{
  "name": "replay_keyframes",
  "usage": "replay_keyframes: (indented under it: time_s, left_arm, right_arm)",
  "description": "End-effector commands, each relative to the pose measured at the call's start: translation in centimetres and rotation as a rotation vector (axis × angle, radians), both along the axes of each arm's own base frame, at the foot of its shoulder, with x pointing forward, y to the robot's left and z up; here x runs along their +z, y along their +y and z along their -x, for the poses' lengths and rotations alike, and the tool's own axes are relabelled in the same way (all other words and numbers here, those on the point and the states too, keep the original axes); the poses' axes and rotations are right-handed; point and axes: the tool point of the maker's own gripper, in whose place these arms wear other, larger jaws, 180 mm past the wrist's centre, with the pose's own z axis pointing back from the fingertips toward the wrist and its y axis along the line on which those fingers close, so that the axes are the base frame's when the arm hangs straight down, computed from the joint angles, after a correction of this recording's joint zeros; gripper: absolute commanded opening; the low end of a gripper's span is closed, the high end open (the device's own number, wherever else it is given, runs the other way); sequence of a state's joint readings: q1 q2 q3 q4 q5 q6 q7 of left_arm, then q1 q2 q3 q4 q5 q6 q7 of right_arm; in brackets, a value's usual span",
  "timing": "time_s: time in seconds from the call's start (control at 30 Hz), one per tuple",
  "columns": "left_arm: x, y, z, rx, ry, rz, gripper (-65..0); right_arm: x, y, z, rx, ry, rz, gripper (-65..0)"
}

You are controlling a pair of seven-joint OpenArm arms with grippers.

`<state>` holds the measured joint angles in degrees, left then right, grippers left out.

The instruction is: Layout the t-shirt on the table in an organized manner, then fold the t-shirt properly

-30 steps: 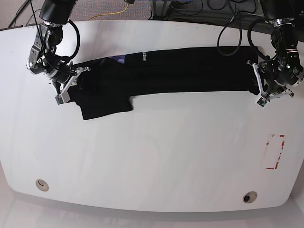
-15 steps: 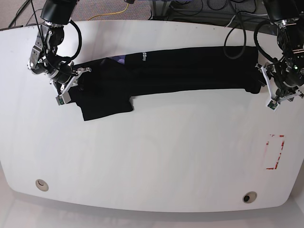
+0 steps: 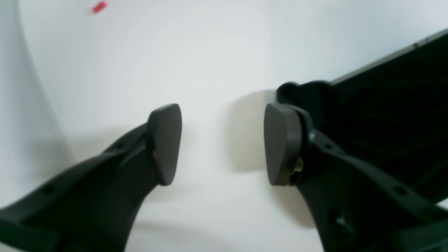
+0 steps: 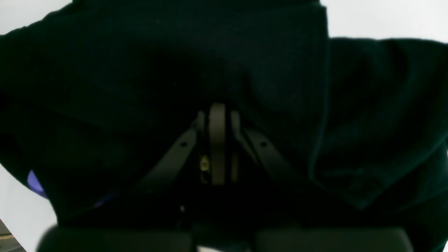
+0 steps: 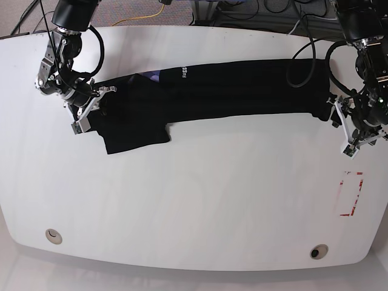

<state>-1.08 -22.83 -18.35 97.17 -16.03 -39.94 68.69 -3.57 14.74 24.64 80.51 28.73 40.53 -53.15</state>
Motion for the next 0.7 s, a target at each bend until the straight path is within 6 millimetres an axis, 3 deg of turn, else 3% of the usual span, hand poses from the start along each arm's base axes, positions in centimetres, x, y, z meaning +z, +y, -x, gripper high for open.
replay_keyframes:
  time_s: [0.0, 0.43, 0.67]
  left_arm:
    - [-0.1, -0.4, -0.9, 0.002, -0.015, 0.073, -29.9]
    - [-4.8, -2.4, 0.2, 0.057, 0.099, 0.275, -29.9]
    - [-5.4, -3.0, 0.3, 0.06, 0.11, 0.295, -30.3]
  right_arm:
    - [-0.9, -0.8, 1.1, 0.013, 0.068, 0.055, -63.3]
    - [-0.9, -0.8, 1.1, 0.013, 0.068, 0.055, -63.3]
    - [-0.9, -0.8, 1.1, 0.013, 0.068, 0.055, -63.3]
